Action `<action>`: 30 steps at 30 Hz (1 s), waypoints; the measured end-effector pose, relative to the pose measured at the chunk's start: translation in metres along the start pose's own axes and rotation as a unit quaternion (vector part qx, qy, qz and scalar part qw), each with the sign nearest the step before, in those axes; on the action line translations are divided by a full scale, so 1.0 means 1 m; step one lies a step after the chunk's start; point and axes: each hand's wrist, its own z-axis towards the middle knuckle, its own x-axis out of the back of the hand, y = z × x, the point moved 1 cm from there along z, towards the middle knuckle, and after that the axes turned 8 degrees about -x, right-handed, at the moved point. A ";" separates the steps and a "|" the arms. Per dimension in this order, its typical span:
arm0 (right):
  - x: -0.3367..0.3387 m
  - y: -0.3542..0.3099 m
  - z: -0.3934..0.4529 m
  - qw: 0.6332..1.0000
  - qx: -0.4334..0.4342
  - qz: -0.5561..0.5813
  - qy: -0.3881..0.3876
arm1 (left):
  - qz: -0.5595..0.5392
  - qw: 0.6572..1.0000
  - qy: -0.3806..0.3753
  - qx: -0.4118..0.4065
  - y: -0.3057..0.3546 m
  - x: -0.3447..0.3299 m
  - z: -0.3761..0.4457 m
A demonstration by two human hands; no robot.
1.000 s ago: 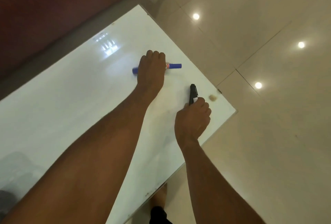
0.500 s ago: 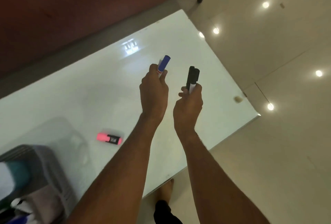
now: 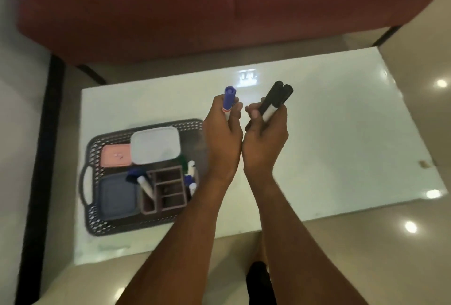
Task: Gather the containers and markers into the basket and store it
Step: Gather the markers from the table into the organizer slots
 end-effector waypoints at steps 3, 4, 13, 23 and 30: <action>-0.028 0.003 -0.061 0.999 0.025 0.017 -0.040 | -0.016 0.998 0.060 -0.002 -0.013 0.068 -0.016; -0.033 0.005 -0.078 0.998 0.027 0.023 -0.048 | -0.028 0.997 0.072 0.001 -0.017 0.085 -0.021; -0.054 0.034 -0.174 0.989 0.044 -0.005 -0.142 | -0.120 0.985 0.088 0.089 -0.064 0.188 -0.065; -0.039 0.075 -0.160 0.949 0.104 -0.092 -0.284 | -0.186 0.966 -0.158 0.083 -0.094 0.202 0.003; -0.036 0.089 -0.159 0.908 0.140 -0.162 -0.360 | -0.149 0.950 -0.255 0.105 -0.118 0.188 -0.015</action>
